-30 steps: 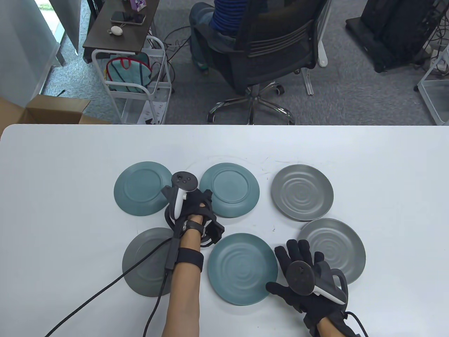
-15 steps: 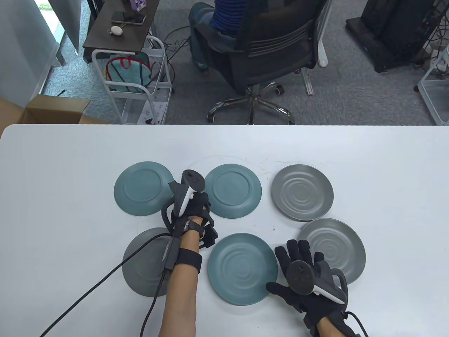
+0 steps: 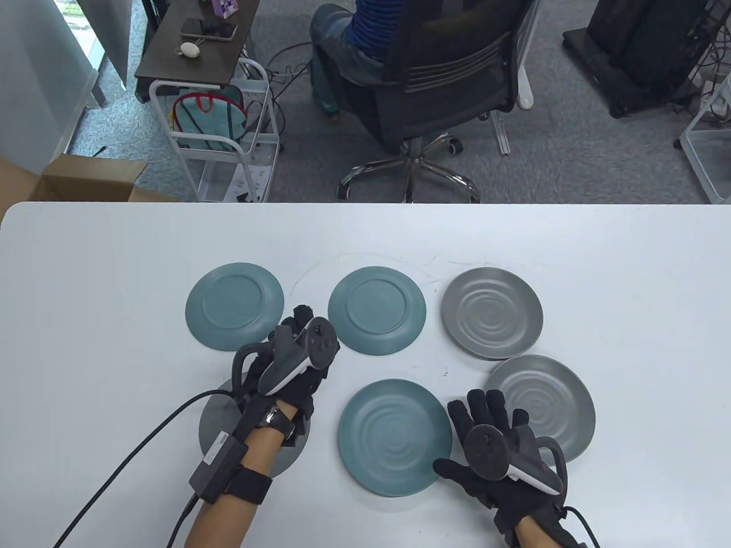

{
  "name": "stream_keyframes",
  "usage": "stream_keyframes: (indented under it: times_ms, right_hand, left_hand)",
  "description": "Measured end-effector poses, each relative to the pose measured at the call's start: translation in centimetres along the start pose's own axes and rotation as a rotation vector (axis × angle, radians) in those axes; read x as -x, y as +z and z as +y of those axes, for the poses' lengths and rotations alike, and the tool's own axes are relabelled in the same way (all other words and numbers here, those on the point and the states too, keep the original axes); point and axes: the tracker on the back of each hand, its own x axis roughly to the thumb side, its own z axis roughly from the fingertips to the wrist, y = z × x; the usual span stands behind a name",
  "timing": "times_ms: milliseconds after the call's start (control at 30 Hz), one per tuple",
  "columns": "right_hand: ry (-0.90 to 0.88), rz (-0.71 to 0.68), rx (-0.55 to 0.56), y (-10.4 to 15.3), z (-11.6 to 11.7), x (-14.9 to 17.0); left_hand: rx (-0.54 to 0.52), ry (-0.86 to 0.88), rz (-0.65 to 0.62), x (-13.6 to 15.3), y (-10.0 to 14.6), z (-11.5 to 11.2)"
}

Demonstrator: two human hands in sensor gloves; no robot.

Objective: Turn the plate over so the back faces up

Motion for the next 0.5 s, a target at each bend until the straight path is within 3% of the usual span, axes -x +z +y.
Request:
stream_keyframes:
  times_ms: [300, 500]
  right_hand:
    - [0.018, 0.002, 0.006, 0.1, 0.0, -0.1]
    - [0.023, 0.008, 0.004, 0.1, 0.0, -0.1]
  left_hand:
    - [-0.010, -0.115, -0.097, 1.1, 5.8, -2.4]
    - [0.050, -0.138, -0.088, 3.0, 7.6, -4.5]
